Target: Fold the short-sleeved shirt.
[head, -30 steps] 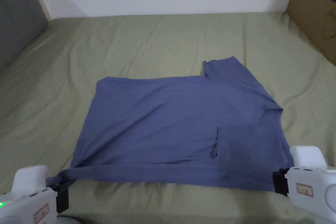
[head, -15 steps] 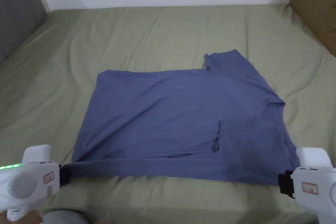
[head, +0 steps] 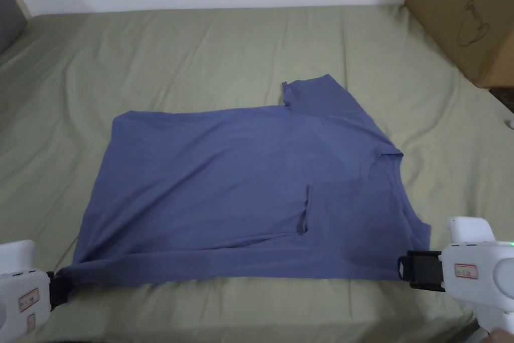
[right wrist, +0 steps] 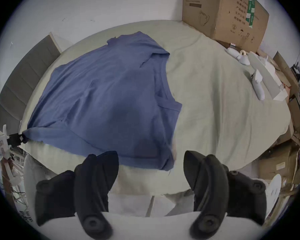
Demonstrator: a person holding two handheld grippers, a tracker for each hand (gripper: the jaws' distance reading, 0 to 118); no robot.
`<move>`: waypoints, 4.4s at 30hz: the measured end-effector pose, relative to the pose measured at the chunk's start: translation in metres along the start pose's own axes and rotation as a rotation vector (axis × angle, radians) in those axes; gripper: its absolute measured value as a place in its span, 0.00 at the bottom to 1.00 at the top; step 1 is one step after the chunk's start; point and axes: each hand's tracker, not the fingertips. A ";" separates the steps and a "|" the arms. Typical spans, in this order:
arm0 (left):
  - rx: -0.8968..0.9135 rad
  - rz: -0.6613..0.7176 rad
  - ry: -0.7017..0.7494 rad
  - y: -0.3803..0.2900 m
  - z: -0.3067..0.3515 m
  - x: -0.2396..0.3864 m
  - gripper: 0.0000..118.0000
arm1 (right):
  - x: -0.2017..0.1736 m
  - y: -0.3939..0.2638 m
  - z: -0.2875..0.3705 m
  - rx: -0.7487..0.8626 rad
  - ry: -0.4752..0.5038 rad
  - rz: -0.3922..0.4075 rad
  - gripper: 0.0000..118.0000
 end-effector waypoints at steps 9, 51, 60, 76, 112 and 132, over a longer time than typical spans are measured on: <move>-0.006 0.021 0.013 0.005 0.008 -0.005 0.03 | -0.005 0.005 0.024 0.035 -0.002 0.038 0.02; 0.008 0.075 -0.041 0.090 -0.029 0.002 0.76 | -0.023 0.080 -0.004 0.056 0.055 -0.001 0.00; -0.093 0.054 -0.046 0.089 -0.078 0.003 0.05 | -0.006 0.062 -0.003 0.036 0.042 -0.090 0.00; -0.081 -0.007 -0.042 0.097 -0.051 0.012 0.05 | -0.022 0.105 -0.059 -0.006 -0.065 -0.089 0.10; -0.009 -0.083 -0.065 0.098 -0.002 0.055 0.00 | -0.030 0.107 -0.013 0.098 0.046 -0.031 0.00; -0.053 -0.158 -0.026 0.154 -0.069 0.090 0.00 | -0.009 0.270 -0.181 -0.038 -0.053 0.069 0.74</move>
